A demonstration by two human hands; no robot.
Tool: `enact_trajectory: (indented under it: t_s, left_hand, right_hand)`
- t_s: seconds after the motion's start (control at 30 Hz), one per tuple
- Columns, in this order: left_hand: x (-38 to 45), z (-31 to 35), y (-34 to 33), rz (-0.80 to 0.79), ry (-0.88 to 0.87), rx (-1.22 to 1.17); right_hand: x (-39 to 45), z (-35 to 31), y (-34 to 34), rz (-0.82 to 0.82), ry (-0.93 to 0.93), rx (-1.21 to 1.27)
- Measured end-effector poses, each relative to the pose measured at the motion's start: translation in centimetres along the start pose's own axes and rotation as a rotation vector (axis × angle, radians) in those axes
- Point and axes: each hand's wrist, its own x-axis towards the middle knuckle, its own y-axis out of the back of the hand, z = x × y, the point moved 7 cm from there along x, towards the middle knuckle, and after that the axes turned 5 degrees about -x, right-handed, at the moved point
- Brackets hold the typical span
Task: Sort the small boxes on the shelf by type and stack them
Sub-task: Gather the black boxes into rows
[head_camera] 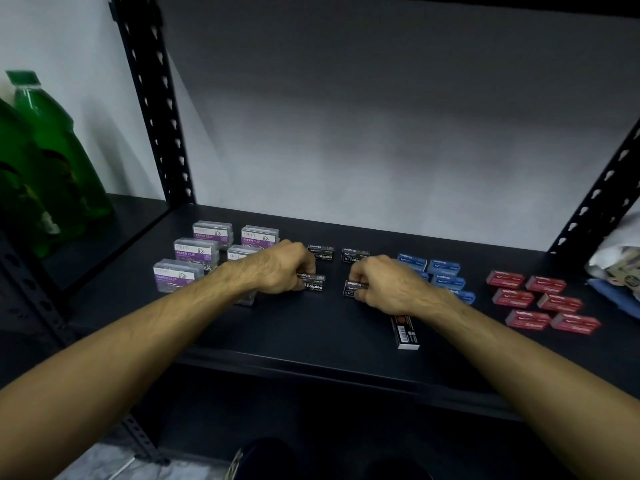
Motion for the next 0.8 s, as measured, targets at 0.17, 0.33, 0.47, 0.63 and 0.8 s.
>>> enact_trajectory:
  t_s: [0.17, 0.33, 0.47, 0.63, 0.8]
  left_hand:
    - [0.8, 0.1, -0.3, 0.014, 0.007, 0.004]
    - [1.9, -0.1, 0.1, 0.05, 0.022, -0.008]
    - [2.4, -0.1, 0.2, 0.051, 0.016, -0.001]
    - [2.8, -0.1, 0.2, 0.051, 0.019, 0.013]
    - [2.9, -0.2, 0.2, 0.051, 0.027, 0.013]
  right_hand:
    - [1.3, -0.1, 0.0, 0.046, 0.006, -0.047]
    - [2.5, 0.2, 0.1, 0.047, 0.004, -0.04]
    - [3.1, 0.6, 0.0, 0.048, 0.003, -0.05]
    - [3.4, 0.7, -0.1, 0.046, 0.008, -0.056]
    - [3.3, 0.8, -0.1, 0.046, 0.009, -0.044]
